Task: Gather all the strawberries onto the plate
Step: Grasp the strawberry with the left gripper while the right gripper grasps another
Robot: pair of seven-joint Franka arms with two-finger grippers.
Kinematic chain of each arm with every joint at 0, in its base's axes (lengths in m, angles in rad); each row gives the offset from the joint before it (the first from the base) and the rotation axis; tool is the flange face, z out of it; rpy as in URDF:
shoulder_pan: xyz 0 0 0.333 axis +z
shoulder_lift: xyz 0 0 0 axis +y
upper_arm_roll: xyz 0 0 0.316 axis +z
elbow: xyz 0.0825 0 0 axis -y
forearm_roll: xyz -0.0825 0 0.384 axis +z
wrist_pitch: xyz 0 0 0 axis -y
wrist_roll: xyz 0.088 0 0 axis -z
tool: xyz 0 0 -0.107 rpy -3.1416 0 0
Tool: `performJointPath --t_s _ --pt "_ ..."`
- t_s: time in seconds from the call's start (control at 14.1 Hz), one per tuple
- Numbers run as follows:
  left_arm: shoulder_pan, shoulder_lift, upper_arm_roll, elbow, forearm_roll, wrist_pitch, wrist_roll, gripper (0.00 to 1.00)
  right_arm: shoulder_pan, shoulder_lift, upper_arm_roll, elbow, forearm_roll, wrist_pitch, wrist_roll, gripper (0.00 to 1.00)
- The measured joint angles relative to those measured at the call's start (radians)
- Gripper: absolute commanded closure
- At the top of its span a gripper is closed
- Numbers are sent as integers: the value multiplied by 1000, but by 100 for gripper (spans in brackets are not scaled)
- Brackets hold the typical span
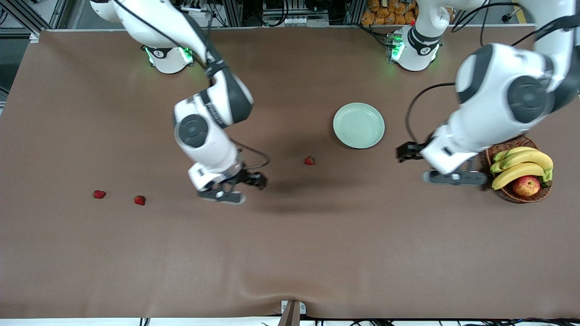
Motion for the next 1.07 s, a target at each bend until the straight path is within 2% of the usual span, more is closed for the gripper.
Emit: performJointPath --t_s 0.21,0.36,0.43,0.71,1.07 --pt "-53 40 -2 -1 0 31 -22 0 0 -10 -122 -13 -2 -73 -108 0" --pt "-90 71 -3 -1 0 56 -70 0 -10 -14 -214 -33 -3 -86 -245 0" --pt "-110 87 -3 -1 -1 68 -91 0 -35 -16 -238 -47 -3 -86 -321 0" --pt "-155 140 -8 -1 -50 130 -165 0 -175 -15 -249 -102 -3 -67 -600 0" --pt "-244 217 -10 -1 -54 225 -312 0 -269 25 -247 -125 -3 -20 -884 0"
